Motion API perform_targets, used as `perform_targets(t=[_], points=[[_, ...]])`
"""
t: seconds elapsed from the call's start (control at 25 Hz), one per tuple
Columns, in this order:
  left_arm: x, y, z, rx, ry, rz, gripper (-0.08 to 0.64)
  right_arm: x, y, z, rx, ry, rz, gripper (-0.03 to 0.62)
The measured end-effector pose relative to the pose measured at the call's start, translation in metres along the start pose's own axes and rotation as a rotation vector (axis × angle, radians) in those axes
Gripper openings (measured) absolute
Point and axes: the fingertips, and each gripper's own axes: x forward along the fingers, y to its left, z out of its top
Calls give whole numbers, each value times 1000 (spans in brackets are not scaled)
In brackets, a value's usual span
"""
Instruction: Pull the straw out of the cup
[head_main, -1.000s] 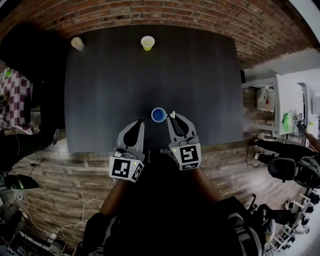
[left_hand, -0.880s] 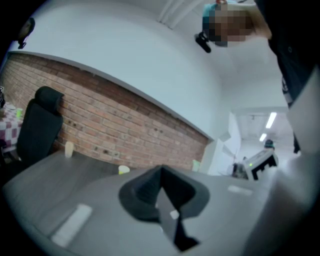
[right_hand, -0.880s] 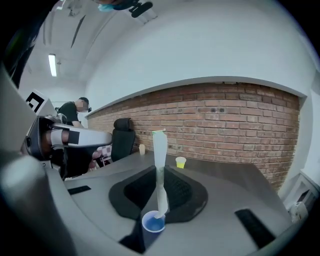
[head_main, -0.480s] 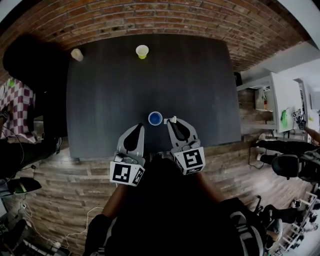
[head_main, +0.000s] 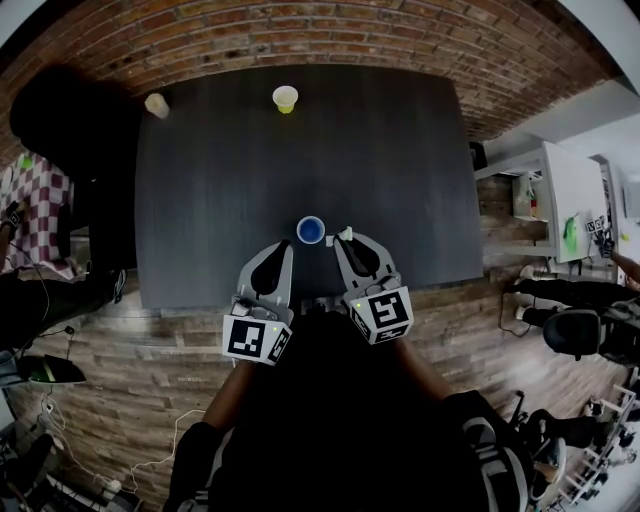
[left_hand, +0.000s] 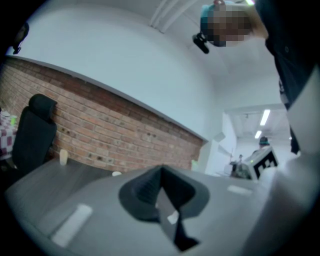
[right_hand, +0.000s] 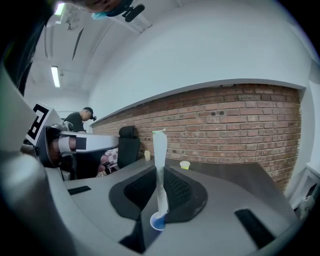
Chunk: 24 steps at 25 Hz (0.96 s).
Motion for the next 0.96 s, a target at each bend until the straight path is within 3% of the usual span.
perform_targets(t=[0.96], points=[[-5, -2, -5, 18, 16, -21, 5, 3, 8, 2, -9, -3, 25, 43]])
